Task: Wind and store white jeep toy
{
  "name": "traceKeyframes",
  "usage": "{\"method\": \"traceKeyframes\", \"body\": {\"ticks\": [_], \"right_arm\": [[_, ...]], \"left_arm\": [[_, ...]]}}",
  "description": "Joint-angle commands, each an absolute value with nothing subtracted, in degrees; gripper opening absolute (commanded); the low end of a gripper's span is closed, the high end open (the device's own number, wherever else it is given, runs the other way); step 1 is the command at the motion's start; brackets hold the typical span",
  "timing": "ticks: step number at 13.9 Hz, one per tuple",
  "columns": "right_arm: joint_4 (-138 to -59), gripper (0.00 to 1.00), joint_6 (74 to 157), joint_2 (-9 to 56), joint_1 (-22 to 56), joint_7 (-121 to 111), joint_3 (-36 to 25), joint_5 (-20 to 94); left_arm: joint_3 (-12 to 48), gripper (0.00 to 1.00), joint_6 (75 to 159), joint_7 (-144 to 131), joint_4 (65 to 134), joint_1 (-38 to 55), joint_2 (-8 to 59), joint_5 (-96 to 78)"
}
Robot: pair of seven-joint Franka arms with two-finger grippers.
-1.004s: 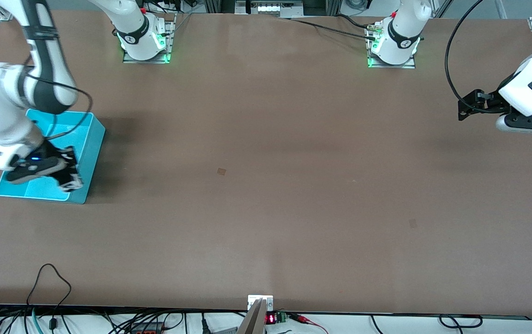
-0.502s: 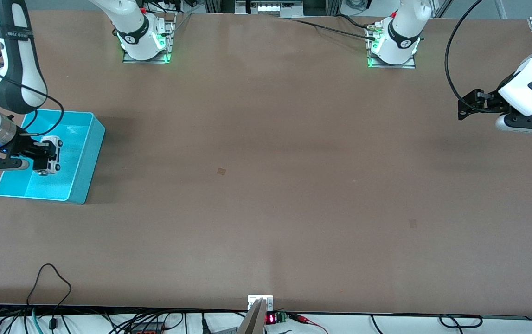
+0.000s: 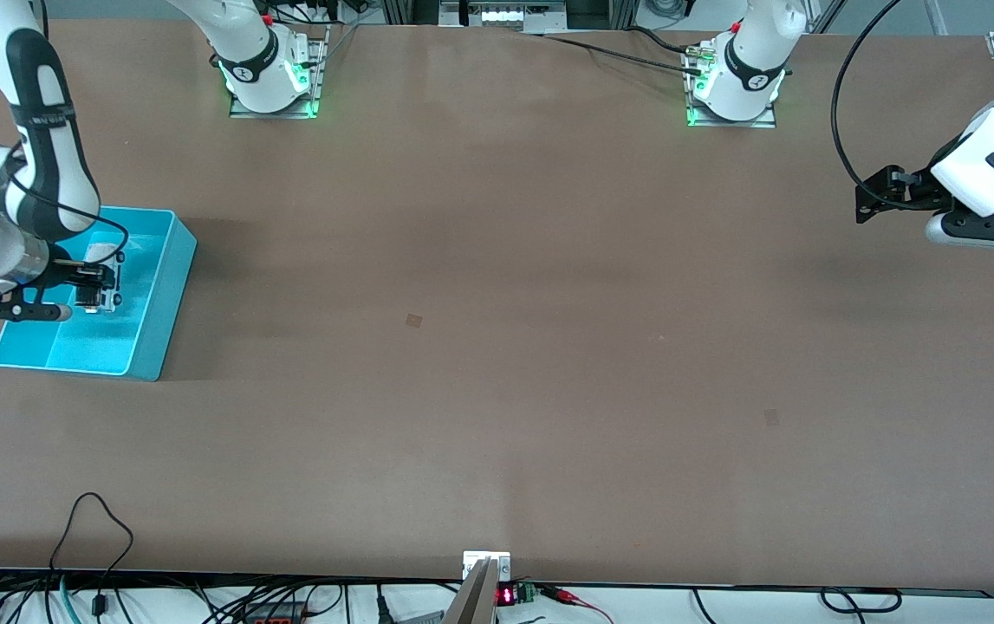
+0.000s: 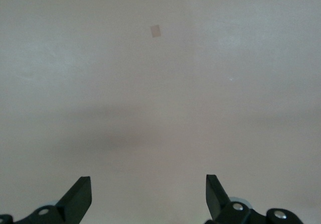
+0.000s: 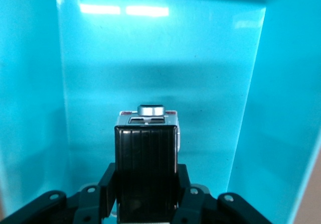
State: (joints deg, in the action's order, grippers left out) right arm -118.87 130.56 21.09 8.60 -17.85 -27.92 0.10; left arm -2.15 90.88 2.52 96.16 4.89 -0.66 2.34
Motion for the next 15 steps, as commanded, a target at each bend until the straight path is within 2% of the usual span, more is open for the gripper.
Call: {"method": "traceKeyframes", "body": {"ticks": [1, 3, 4, 5, 6, 7, 10, 13, 15], "right_arm": [[-118.9, 0.0, 132.3, 23.4, 7.8, -16.9, -27.6, -0.6], [-119.2, 0.03, 132.9, 24.8, 7.3, -16.8, -27.5, -0.3], [-119.4, 0.12, 133.0, 25.3, 7.2, -16.8, -27.5, -0.2], [-119.3, 0.3, 133.0, 25.9, 7.2, -16.8, -27.4, 0.0], [-119.3, 0.44, 133.0, 26.0, 7.3, -16.8, -27.4, 0.1], [-119.3, 0.66, 133.0, 26.0, 7.5, -16.8, -27.4, 0.1], [-118.7, 0.92, 132.8, 25.2, 7.7, -17.4, -27.3, 0.3], [-118.5, 1.0, 132.8, 21.3, 8.1, -20.6, -26.8, 0.5], [-118.5, 1.0, 132.5, 18.0, 8.3, -21.4, -25.6, 0.5]], "left_arm": [[-2.6, 1.0, 89.4, 2.2, 94.7, 5.5, -0.4, 2.1], [-2.5, 1.0, 89.0, 1.8, 94.8, 5.5, -0.6, 2.1], [-2.5, 1.0, 89.0, 1.9, 94.7, 5.5, -0.5, 2.1], [-2.5, 1.0, 89.0, 1.9, 94.7, 5.5, -0.5, 2.1], [-2.4, 1.0, 88.8, 1.8, 94.7, 5.6, -0.6, 2.1], [-2.3, 1.0, 88.9, 1.8, 94.7, 5.6, -0.6, 2.1], [-2.1, 1.0, 88.8, 1.8, 94.7, 5.6, -0.6, 2.1], [-2.1, 1.0, 88.8, 1.8, 94.7, 5.6, -0.6, 2.1], [-2.1, 1.0, 88.8, 1.7, 94.7, 5.6, -0.6, 2.1]]}}
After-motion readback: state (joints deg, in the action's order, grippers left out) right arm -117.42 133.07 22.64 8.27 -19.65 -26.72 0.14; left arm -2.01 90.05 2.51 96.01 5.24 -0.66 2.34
